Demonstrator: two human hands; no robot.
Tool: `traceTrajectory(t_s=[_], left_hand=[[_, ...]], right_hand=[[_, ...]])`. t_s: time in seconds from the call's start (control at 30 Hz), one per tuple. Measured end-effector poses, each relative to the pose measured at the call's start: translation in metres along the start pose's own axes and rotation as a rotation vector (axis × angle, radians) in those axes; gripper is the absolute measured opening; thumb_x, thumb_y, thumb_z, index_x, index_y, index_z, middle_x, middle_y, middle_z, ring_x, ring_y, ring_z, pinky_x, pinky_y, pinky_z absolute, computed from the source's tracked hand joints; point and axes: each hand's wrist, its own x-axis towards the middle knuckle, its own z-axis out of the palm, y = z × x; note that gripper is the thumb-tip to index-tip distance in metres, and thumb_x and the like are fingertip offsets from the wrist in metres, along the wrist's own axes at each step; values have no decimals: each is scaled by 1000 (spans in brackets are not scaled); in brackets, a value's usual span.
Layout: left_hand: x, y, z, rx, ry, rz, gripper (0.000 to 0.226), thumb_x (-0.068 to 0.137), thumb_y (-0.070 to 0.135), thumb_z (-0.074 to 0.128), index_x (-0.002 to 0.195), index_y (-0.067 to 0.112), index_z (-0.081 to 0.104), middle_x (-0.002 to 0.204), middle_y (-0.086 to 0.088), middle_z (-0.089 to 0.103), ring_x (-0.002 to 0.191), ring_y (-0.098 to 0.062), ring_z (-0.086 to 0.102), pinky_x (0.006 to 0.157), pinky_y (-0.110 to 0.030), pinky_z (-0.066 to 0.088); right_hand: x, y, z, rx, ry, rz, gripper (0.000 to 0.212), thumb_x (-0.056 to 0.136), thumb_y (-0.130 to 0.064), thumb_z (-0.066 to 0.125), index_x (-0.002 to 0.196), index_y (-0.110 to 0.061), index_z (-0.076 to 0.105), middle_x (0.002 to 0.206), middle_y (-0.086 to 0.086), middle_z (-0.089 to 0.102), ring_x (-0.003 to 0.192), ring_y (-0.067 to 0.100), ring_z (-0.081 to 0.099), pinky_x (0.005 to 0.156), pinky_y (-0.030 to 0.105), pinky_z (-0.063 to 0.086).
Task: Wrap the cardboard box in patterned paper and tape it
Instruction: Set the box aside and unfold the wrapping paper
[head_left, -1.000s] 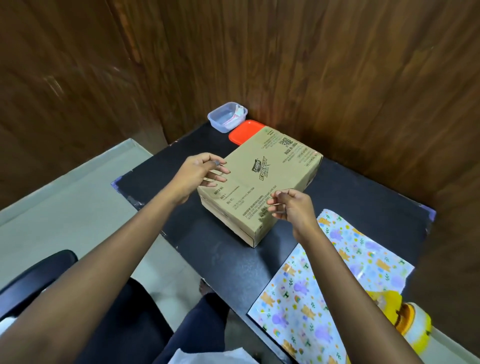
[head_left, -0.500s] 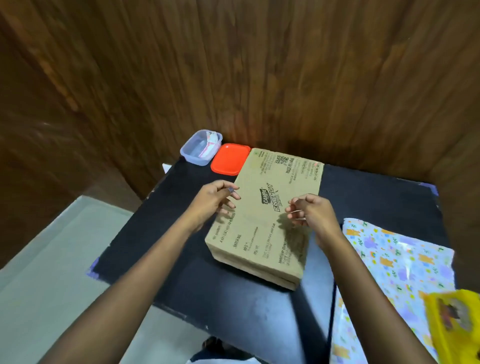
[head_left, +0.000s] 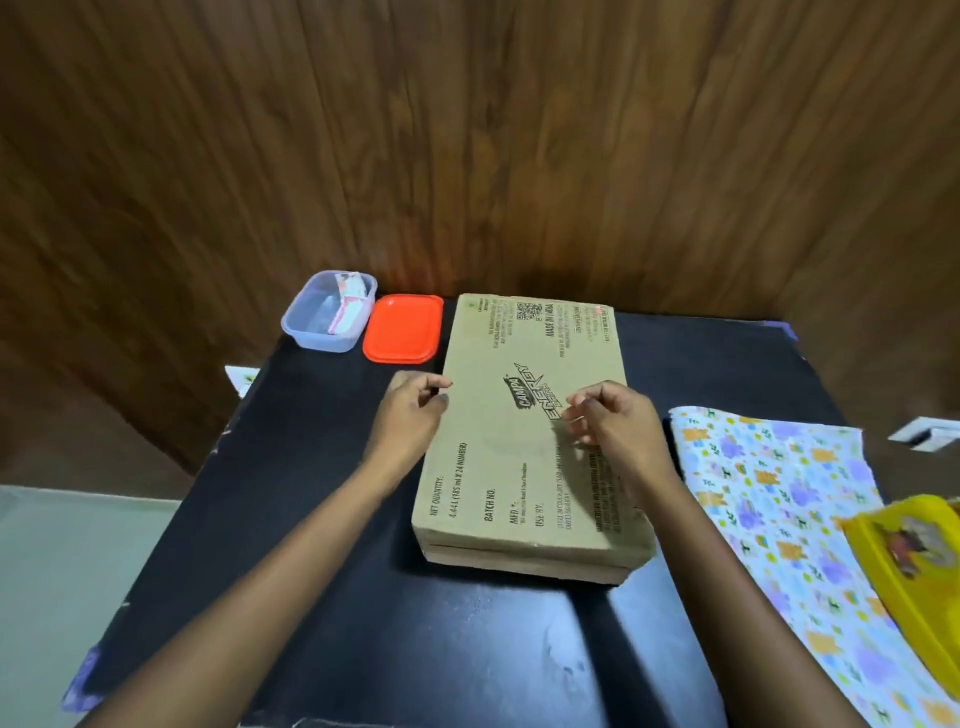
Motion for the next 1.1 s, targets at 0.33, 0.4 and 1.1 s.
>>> traceTrajectory(t_s=[0.33, 0.4, 1.1], left_hand=[[-12, -19, 19, -291, -273, -124, 29, 92, 9, 55, 119, 12, 48, 109, -10, 65, 82, -19, 68, 68, -29, 54], [-22, -18, 18, -344, -328, -119, 23, 94, 4, 50, 115, 12, 54, 93, -9, 68, 63, -13, 68, 53, -23, 54], [-102, -120, -211, -210, -81, -226, 24, 92, 8, 54, 114, 15, 48, 74, -5, 73, 57, -17, 68, 45, -23, 53]], right_hand=[[7, 48, -29, -224, 92, 33, 41, 88, -22, 60, 126, -15, 51, 111, 11, 61, 101, 26, 60, 81, 33, 52], [-6, 52, -30, 78, -87, 176, 12, 91, -15, 58, 100, -8, 60, 77, 6, 71, 66, 18, 66, 58, 25, 54], [-101, 26, 206, 274, -407, 100, 43, 91, -6, 53, 131, -9, 36, 117, 15, 63, 104, 30, 63, 85, 44, 54]])
